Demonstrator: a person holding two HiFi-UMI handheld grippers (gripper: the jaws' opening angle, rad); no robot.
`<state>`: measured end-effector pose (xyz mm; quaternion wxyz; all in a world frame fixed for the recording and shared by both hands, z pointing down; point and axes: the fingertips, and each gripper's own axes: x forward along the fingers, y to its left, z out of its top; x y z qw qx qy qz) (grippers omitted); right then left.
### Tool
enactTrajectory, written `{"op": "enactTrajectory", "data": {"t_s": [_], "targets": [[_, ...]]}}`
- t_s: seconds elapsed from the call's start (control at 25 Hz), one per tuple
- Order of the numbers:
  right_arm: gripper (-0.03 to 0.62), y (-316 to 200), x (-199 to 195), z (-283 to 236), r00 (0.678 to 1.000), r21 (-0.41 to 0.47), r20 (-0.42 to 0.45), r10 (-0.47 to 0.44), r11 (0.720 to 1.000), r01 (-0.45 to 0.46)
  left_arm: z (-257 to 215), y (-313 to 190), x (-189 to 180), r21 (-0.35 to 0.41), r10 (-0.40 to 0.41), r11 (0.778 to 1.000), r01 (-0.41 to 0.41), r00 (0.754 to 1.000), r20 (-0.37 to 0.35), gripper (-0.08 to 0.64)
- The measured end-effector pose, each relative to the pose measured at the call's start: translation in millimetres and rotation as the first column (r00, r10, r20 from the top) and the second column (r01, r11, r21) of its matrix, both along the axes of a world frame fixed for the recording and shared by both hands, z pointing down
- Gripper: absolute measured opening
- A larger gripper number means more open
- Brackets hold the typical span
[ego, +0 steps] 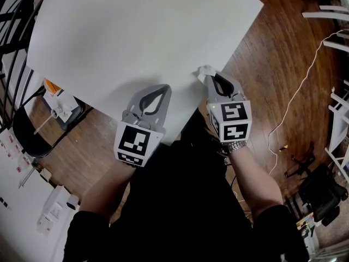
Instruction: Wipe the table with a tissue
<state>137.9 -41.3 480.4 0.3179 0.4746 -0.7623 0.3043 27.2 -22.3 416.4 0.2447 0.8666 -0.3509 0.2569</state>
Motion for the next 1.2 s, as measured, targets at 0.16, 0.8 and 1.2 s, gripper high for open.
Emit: {"op": "enactTrajectory", "data": {"t_s": [0.16,0.8,1.2], "targets": [[0.012,5.3,-4.2,-0.4,1.0,-0.003,-0.002,0.001,1.0,-0.001,-1.6,2.9,-2.6,0.001,0.009,1.0,-0.009,1.0,0.0,0.009],[0.012,38.0,-31.4,-2.2,0.999,-0.05,0.033,0.043,0.998,-0.042,-16.6,13.4,-21.6,0.036,0.074,0.997,-0.075,0.997,0.007,0.009],[0.012,58.6,-55.6,-24.5,0.993,-0.014,0.047,0.105,0.994,-0.104,-33.7,21.7,-31.4,0.079,0.167,0.983,-0.167,0.986,0.0,0.009]]}}
